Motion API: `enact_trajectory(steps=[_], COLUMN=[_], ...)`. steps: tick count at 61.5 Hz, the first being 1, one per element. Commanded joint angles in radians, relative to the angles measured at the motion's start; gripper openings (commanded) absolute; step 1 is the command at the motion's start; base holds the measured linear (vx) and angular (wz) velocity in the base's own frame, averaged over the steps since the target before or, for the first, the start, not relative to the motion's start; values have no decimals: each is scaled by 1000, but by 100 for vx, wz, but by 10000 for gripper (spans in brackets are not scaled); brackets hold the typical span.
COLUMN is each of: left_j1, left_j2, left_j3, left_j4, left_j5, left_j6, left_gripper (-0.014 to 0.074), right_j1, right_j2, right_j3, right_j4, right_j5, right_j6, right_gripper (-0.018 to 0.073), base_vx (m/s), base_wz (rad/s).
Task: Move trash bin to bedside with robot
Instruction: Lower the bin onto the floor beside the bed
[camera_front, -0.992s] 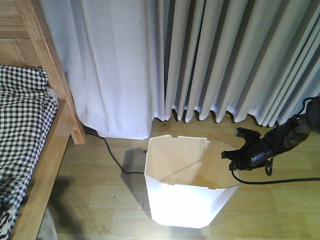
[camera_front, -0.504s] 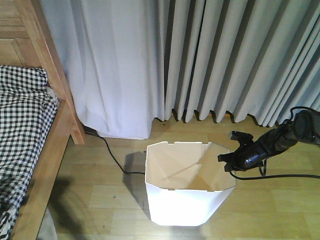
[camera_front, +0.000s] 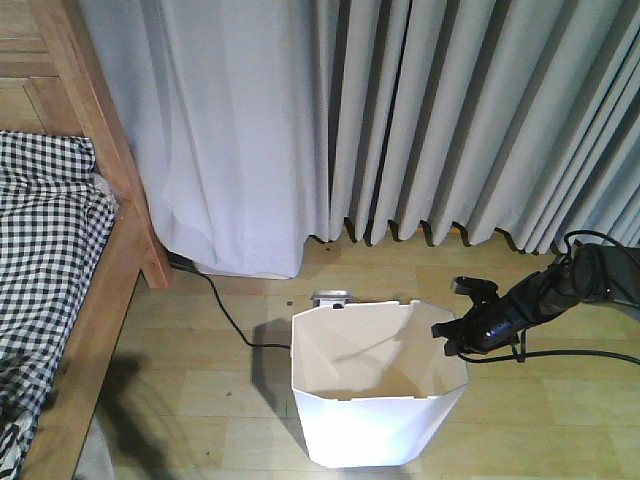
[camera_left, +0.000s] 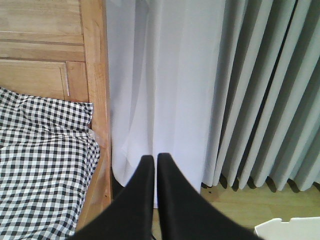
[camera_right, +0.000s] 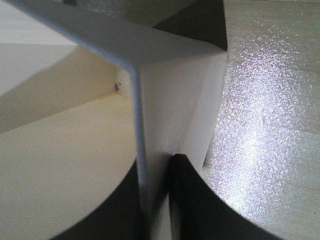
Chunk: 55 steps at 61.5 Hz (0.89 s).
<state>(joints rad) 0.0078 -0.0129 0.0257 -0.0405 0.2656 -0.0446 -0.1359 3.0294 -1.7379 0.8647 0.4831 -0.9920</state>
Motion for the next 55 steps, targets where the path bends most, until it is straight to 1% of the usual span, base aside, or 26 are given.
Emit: enact_trajectory(steps=[1,10,26,36,47,55], left_j1=[0,0,0,0,0,0], left_j2=[-14,-14,-14,-14,-14,-14], left_j3=[12,12,12,12,12,12], left_j4=[-4,-4,-4,-4,-4,-4], left_j5=[-69,-69,-69,-69,-69,-69], left_j6=[-6,-6,-6,-6,-6,-6], left_gripper=[-6,-6,-6,-6,-6,-6], right_j1=[0,0,0,0,0,0], right_j2=[-70,-47,-17,-13,-13,-13], right_j3=[-40,-64,-104,-104,-104,-104], right_j4=[64,61,23,23,18,18], right_j5=[128,135,137,97,84,85], right_j6=[8,7,7,0,0,1], right_gripper=[48,52,76,99,145,202], base_vx=[0,0,0,0,0,0], base_wz=[0,0,0,0,0,0])
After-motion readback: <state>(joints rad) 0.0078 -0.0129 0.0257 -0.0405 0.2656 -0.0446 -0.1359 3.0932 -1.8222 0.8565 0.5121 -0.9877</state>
